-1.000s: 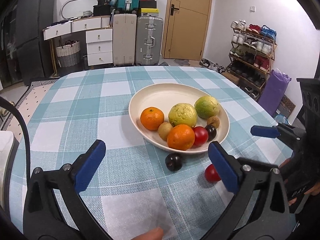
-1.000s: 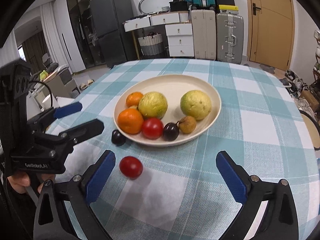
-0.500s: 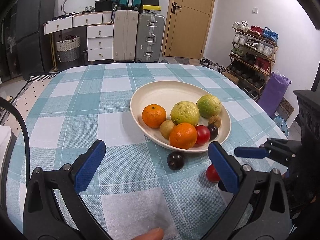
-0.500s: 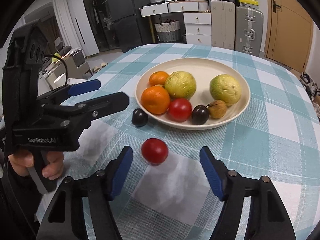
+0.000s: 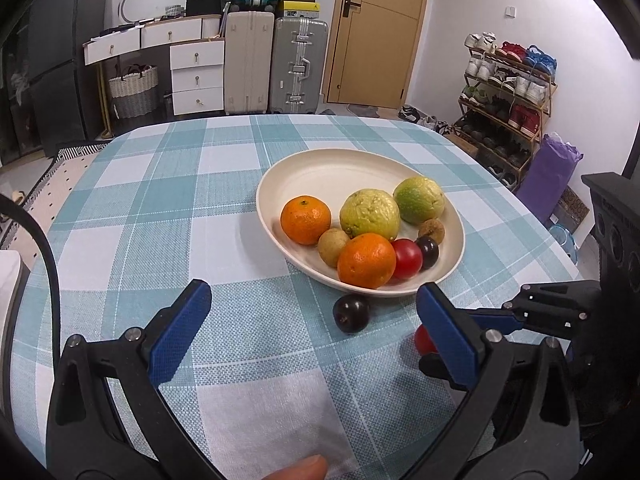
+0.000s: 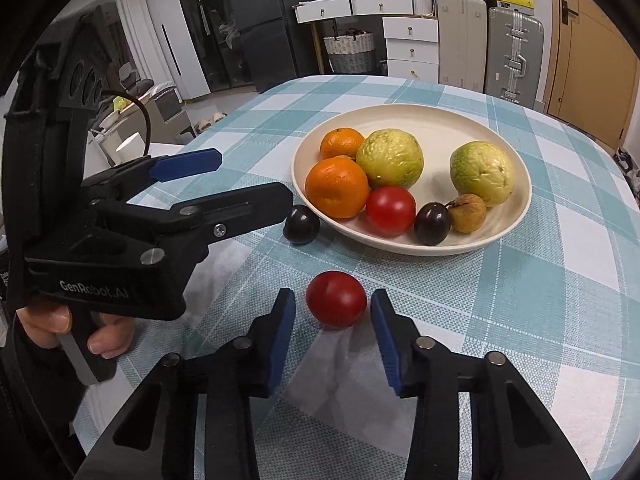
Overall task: Organize fruits
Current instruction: 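Grasp the red tomato with the right gripper while the left gripper grasps the last dark plum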
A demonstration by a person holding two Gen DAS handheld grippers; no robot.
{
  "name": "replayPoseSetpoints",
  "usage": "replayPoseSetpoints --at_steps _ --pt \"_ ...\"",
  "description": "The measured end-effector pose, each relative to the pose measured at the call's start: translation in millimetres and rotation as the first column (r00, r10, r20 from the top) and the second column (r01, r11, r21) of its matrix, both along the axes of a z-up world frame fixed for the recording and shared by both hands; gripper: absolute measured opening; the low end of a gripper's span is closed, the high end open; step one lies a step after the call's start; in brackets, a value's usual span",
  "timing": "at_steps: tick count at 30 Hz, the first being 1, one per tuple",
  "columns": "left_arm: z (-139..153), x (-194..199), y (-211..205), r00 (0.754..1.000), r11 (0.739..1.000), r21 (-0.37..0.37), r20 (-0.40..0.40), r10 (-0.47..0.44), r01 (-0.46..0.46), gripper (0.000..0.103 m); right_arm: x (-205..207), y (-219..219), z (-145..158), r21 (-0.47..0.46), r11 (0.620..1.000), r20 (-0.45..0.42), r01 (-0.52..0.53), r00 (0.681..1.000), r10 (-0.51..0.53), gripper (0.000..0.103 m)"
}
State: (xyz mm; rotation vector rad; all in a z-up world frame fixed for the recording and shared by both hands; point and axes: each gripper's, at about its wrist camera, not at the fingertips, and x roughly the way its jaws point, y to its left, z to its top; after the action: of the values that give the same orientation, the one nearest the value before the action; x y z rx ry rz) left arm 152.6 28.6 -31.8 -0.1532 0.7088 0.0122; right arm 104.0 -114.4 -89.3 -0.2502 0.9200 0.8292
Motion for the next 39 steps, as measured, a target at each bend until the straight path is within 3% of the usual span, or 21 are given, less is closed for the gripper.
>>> replayPoseSetpoints --at_steps 1,20,25,35,39 --pt "-0.3 0.2 0.0 1.0 1.0 -0.001 -0.001 -0.001 0.001 0.102 -0.2 0.4 -0.5 -0.005 1.0 0.002 0.002 1.0 -0.002 0.031" --pt "-13.1 9.0 -8.0 0.996 0.998 -0.009 -0.076 -0.055 0.054 0.101 19.2 -39.2 16.5 0.074 0.989 0.053 0.126 0.99 -0.13 0.031" --pt "-24.1 20.3 -6.5 0.987 0.998 -0.031 -0.15 -0.065 0.061 0.068 20.8 -44.9 19.3 0.089 0.986 0.057 0.138 0.988 -0.144 0.031" --pt "-29.7 27.1 -18.0 0.976 0.992 -0.017 -0.179 -0.124 0.123 0.059 24.3 -50.6 21.1 0.098 0.984 0.059 0.147 0.986 -0.154 0.031" --pt "-29.2 27.3 -18.0 0.976 0.992 -0.021 -0.176 -0.125 0.123 0.047 24.4 -51.9 22.5 0.103 0.983 0.065 0.149 0.986 -0.156 0.031"
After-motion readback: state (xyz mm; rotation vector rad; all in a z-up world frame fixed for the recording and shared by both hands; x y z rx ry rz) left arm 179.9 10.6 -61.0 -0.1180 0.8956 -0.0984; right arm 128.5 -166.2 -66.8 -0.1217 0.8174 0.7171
